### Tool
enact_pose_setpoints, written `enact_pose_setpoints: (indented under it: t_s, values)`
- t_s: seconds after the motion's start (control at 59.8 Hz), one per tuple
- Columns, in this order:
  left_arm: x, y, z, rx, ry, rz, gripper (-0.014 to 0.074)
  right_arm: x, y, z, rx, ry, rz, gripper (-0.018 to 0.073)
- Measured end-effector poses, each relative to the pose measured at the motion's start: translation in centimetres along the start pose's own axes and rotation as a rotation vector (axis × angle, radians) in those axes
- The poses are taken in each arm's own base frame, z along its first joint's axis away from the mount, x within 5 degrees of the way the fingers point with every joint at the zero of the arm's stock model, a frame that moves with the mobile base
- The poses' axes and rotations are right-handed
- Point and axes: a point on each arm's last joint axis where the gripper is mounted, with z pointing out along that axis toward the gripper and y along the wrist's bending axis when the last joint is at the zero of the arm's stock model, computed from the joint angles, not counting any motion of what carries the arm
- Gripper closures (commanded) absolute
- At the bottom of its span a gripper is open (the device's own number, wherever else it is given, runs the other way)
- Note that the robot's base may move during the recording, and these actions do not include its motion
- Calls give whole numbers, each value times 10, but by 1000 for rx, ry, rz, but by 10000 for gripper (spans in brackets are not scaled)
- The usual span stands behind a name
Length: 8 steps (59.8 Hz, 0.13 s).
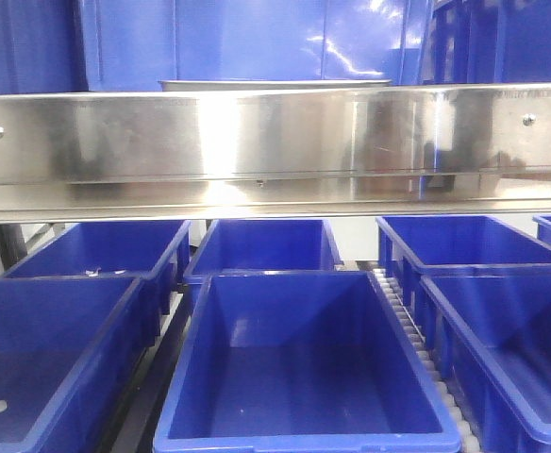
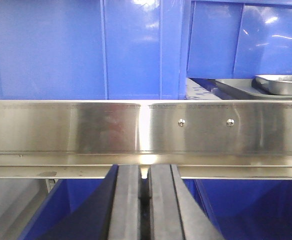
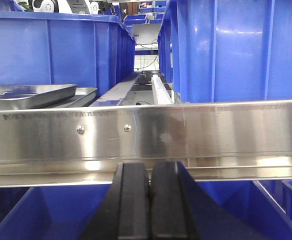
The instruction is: Stack silver trays without gaps
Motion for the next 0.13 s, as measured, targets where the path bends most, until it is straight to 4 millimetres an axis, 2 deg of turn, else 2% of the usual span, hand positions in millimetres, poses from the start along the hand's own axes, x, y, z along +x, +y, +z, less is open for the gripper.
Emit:
enact_pose_setpoints:
  t_s: [0.134]
  values:
    - [0,0,0,0,0,0,602,0,0,0,0,0,0,641]
